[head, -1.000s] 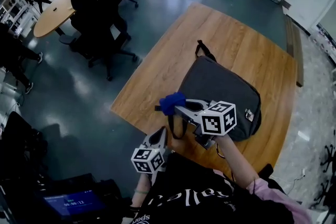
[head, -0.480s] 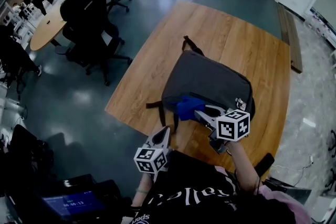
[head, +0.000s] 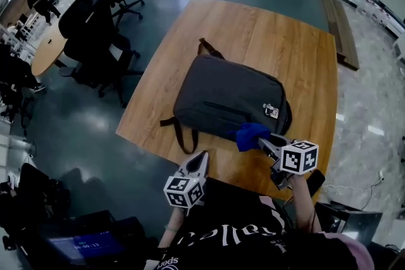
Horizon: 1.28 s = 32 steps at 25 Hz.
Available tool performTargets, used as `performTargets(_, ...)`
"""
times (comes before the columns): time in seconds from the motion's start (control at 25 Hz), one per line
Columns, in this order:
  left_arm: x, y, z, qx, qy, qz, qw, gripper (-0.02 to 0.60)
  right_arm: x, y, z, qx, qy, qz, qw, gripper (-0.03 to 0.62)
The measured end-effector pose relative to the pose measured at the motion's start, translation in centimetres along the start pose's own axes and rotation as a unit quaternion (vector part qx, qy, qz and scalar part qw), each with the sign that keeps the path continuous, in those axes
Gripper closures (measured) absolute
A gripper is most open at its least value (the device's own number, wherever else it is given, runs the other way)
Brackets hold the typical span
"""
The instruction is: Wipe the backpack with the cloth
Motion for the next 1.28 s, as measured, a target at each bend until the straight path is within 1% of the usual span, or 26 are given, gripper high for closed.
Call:
performTargets(0.28, 1.3, -0.5, -2.8, -0.01, -0.001, 0.0, 1.0, 0.583, 2.1, 5.9, -6.0, 0.05, -0.019, -0.002, 0.999, 0.528)
performTargets(0.4, 1.4, -0.6, -3.1, -0.016, -0.003, -0.002, 0.9999, 0.583, 2.2, 6.9, -7.1, 0.059, -0.01, 0.005, 0.998, 0.528)
performTargets(0.48, 1.4, -0.8, -3.3, -0.019, -0.004, -0.004, 0.9998, 0.583, 1.7, 7.0, -6.7, 0.052, 0.001, 0.009, 0.999, 0.528)
performTargets(0.6, 1.0, -1.0, -3.2, -0.022, -0.006, -0.007, 0.9997, 0.583, -0.1, 6.0, -3.8, 0.012, 0.021, 0.007, 1.0, 0.528)
performTargets(0.72, 0.2, -1.1, -2.5, -0.024, -0.009, -0.011, 0.9996, 0.583, -3.4, 3.3, 1.2, -0.051, 0.05, -0.008, 0.997, 0.528)
performTargets(0.84, -0.7, -1.1, -1.5, -0.025, -0.012, -0.011, 0.9996, 0.583, -7.1, -0.9, 6.8, -0.117, 0.077, -0.027, 0.99, 0.528)
performTargets(0.96, -1.6, -0.8, -0.2, -0.026, -0.013, -0.013, 0.9995, 0.583, -9.7, -6.3, 11.5, -0.161, 0.099, -0.024, 0.982, 0.528)
performTargets(1.08, -2.7, -0.6, 1.2, -0.028, -0.013, -0.019, 0.9993, 0.583, -11.5, -11.9, 14.8, -0.178, 0.12, -0.012, 0.977, 0.528)
performTargets(1.28, -4.2, -0.1, 3.8, -0.033, -0.011, -0.023, 0.9991, 0.583, -13.3, -19.2, 17.9, -0.169, 0.157, 0.013, 0.973, 0.528)
Point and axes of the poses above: the fingertips, and each gripper's own axes: y backward along the fingers, z to its left, x out of its underside, the point moved 1 cm from there along y, backward along the fingers, and after that the axes turned 1 degree about y, right-handed, at the moved point
